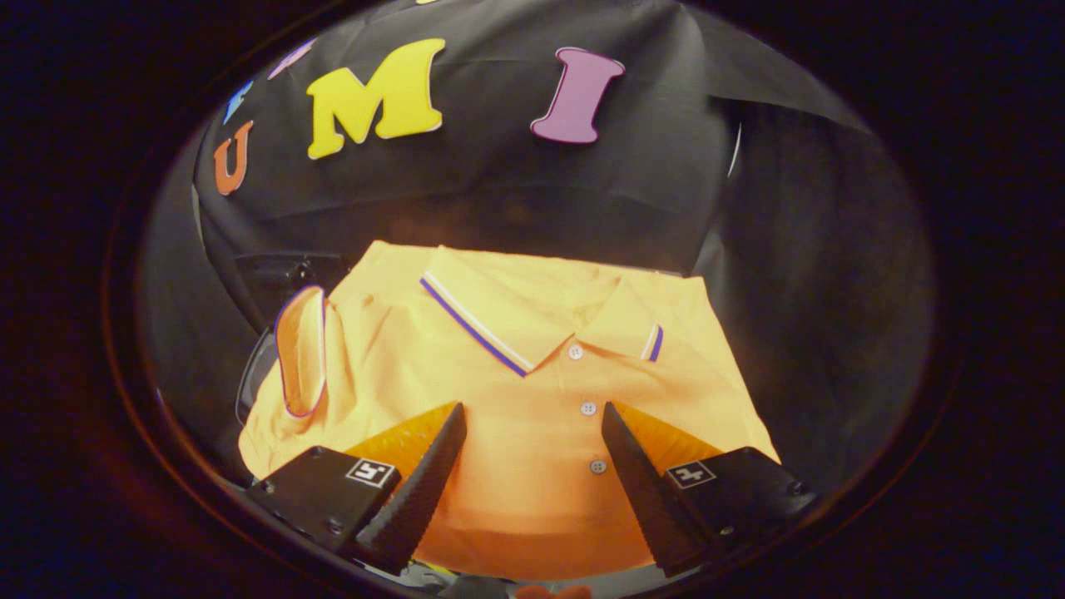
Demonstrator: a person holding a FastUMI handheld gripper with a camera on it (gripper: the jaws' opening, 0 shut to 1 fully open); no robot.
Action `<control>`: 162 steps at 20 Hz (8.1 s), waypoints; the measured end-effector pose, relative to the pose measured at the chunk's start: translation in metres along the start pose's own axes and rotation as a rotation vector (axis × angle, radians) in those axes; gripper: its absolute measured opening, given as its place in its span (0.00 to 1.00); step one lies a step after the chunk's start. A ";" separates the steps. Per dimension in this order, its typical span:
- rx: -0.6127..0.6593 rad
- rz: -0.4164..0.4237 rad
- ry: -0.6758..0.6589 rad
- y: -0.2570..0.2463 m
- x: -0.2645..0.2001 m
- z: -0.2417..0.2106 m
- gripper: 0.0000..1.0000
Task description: Put the clothes into the washing machine and then close the washing machine lid.
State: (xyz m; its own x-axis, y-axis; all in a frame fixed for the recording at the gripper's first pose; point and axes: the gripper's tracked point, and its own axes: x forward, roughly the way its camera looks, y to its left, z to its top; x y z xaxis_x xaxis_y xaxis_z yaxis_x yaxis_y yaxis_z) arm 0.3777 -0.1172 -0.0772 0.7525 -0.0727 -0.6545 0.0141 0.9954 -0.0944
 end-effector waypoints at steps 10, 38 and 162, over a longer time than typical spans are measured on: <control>0.041 0.006 0.051 0.001 0.003 -0.004 1.00; 0.116 0.064 -0.005 0.037 -0.052 0.044 0.04; -0.146 0.357 0.074 0.448 0.063 0.051 0.98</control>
State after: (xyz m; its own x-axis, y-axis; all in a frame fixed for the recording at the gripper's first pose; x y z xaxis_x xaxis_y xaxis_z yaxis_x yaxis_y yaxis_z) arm 0.4653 0.3270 -0.1228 0.6431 0.2673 -0.7176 -0.3380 0.9400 0.0472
